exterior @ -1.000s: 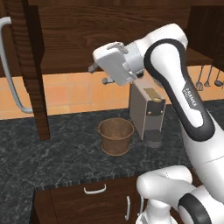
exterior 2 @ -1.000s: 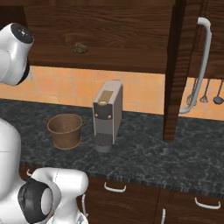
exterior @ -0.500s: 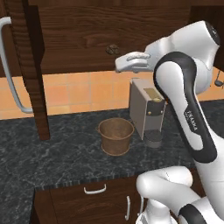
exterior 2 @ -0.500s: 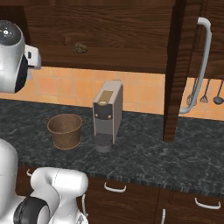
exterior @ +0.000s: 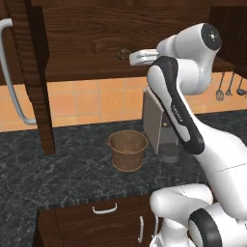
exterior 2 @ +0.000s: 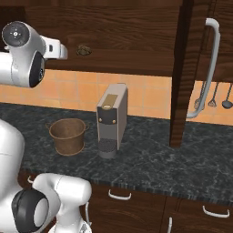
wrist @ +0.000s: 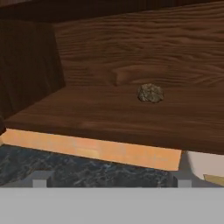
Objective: Open the cabinet, pick up the bread from the cabinet and place it in the basket. Then move the basket to the dining counter.
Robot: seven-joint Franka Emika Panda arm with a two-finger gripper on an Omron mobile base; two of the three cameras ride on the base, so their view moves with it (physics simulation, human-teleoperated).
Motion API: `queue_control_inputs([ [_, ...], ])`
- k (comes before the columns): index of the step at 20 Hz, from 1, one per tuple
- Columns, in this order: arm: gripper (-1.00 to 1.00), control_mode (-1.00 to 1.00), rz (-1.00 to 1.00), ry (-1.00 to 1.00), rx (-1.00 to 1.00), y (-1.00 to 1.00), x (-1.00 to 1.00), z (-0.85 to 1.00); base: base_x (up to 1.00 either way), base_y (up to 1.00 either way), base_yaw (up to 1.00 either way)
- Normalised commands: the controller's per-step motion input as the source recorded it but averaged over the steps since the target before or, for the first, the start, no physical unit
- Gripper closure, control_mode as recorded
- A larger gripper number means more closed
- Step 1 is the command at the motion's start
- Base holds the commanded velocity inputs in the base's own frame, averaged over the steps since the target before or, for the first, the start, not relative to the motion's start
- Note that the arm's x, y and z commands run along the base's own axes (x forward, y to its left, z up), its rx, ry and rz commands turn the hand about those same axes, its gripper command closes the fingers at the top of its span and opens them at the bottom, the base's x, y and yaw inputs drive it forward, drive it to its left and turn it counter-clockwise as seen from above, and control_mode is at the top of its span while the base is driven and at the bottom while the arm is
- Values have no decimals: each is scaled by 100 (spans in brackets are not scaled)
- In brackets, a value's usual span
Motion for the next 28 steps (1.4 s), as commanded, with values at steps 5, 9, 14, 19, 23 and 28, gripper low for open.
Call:
queue_control_inputs([
  [5,-100,-100,-10,0,0,-34,77,-1,0,0,0],
  [9,-100,-100,-6,0,0,-17,56,-35,0,0,0],
  [14,-100,-100,-8,2,0,-11,74,-6,0,0,0],
  [19,-100,-100,-6,0,0,0,93,0,0,0,0],
  [23,-100,-100,-2,1,0,9,65,0,0,0,0],
  [28,-100,-100,0,5,0,17,55,0,0,0,0],
])
